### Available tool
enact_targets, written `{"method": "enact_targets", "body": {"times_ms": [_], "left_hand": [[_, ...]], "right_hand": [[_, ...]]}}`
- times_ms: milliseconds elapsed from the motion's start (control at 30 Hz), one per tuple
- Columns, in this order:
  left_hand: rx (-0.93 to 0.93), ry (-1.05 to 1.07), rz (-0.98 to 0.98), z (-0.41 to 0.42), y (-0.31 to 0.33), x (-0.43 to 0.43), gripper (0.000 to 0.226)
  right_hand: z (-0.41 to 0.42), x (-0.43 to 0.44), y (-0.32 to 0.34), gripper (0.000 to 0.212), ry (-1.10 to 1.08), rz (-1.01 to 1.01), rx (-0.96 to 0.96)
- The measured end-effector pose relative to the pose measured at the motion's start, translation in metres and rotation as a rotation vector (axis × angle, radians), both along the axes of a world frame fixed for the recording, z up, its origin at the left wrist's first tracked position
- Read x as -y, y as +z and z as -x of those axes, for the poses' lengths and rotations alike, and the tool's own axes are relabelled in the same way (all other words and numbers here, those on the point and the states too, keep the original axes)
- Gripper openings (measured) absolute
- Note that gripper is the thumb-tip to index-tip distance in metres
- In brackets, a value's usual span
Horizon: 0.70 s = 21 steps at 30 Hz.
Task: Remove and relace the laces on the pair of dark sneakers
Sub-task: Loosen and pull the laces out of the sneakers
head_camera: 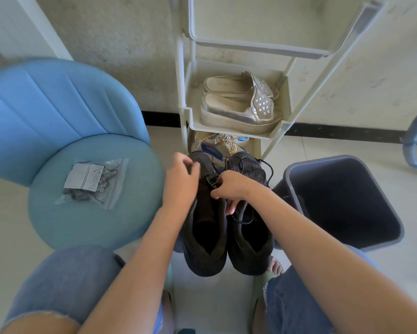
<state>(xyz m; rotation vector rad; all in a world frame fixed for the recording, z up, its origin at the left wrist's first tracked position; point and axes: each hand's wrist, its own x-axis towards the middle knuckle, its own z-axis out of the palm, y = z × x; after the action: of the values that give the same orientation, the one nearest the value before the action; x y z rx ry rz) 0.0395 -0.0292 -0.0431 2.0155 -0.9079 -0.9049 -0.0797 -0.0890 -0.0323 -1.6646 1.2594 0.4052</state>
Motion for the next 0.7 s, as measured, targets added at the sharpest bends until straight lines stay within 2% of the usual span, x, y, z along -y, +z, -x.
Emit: {"method": "enact_targets", "body": {"times_ms": [33, 67, 133, 200, 267, 367, 467, 533, 600, 667, 700], "left_hand": [[0.162, -0.129, -0.02, 0.001, -0.003, -0.003, 0.015], [0.231, -0.232, -0.066, 0.0, -0.006, -0.005, 0.017], [0.29, -0.376, -0.184, -0.003, -0.009, -0.006, 0.013], [0.309, -0.431, -0.241, -0.005, -0.008, -0.006, 0.007], [0.368, -0.335, -0.225, -0.006, -0.006, -0.006, 0.007], [0.357, -0.051, -0.17, -0.014, -0.003, -0.007, 0.015], [0.366, -0.045, -0.196, -0.016, -0.001, -0.006, 0.021], [0.492, -0.067, -0.302, -0.012, 0.002, -0.008, 0.041], [0.646, -0.055, -0.308, -0.008, 0.007, -0.009, 0.051], [0.717, -0.084, -0.193, -0.009, 0.01, -0.007, 0.037], [0.664, -0.113, -0.156, -0.01, 0.011, -0.006, 0.027]], "right_hand": [[0.0, 0.0, 0.0, 0.009, 0.002, 0.004, -0.002], [0.0, -0.001, 0.0, 0.01, 0.001, 0.014, -0.007], [0.001, 0.0, 0.0, 0.013, -0.01, 0.031, -0.016], [0.001, 0.0, 0.0, 0.012, -0.002, 0.036, -0.024], [0.0, -0.001, 0.001, 0.01, 0.006, 0.04, -0.025], [0.0, -0.001, 0.0, 0.013, 0.008, 0.053, -0.026], [0.0, -0.002, 0.001, 0.016, 0.009, 0.042, -0.032], [-0.003, -0.002, 0.0, 0.023, 0.057, 0.182, -0.078], [-0.007, -0.001, -0.002, 0.021, 0.077, 0.491, -0.109], [-0.01, 0.002, -0.005, 0.013, 0.002, 0.649, 0.019], [-0.012, 0.003, -0.007, 0.013, -0.004, 0.651, 0.09]]}}
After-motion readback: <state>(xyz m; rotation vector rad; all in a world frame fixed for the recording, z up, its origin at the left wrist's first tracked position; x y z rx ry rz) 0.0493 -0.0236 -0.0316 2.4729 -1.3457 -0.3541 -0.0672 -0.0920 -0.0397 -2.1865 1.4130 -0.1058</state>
